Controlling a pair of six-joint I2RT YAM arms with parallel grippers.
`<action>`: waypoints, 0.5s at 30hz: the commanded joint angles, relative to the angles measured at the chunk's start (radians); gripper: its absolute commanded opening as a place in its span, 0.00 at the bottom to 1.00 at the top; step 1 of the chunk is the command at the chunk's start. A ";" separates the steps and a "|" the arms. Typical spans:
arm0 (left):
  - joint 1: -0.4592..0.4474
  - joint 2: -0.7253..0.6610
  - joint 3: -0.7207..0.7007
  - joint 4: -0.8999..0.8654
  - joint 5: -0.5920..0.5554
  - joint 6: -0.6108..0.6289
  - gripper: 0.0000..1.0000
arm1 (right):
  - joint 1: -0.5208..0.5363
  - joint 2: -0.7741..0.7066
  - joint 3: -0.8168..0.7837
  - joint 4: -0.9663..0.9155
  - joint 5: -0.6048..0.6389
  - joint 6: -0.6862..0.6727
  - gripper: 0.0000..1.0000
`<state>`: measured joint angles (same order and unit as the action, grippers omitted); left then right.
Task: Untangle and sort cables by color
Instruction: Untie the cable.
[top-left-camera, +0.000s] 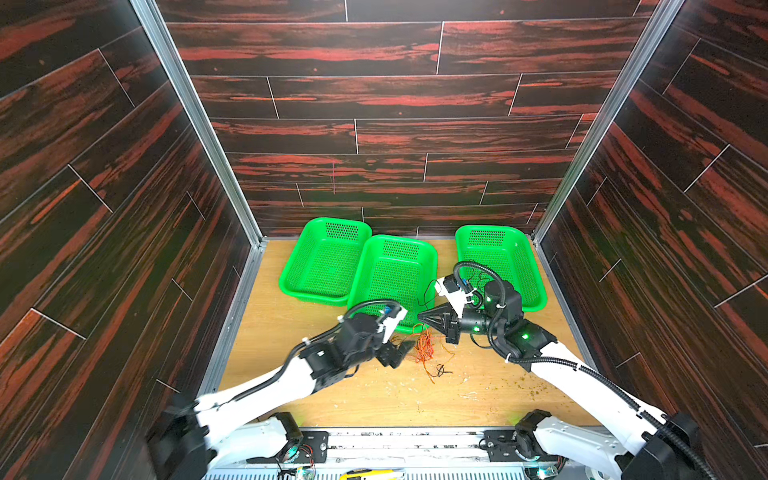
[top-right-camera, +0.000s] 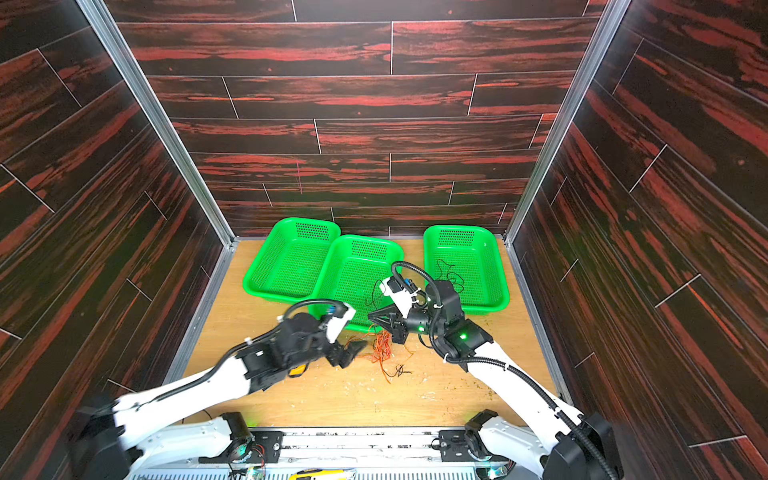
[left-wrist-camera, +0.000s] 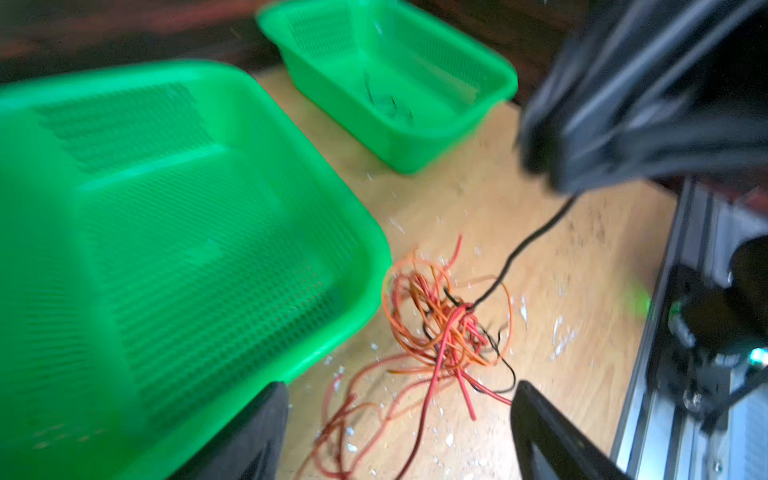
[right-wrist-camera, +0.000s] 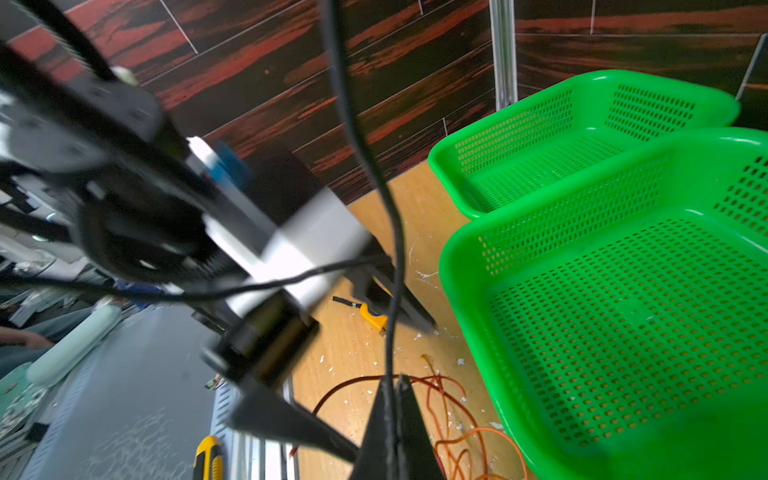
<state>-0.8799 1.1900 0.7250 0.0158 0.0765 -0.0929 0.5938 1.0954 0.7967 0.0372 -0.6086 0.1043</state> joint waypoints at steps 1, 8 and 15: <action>0.003 0.059 0.067 -0.009 0.050 0.078 0.84 | 0.000 0.015 0.035 -0.002 -0.062 -0.004 0.00; 0.003 0.085 0.034 0.115 -0.042 0.124 0.78 | 0.000 0.017 0.033 -0.015 -0.080 -0.009 0.00; 0.004 0.097 0.017 0.130 -0.035 0.164 0.57 | 0.001 0.011 0.035 -0.012 -0.083 -0.014 0.00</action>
<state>-0.8787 1.2888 0.7513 0.1188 0.0425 0.0326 0.5934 1.1065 0.7967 0.0223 -0.6643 0.1036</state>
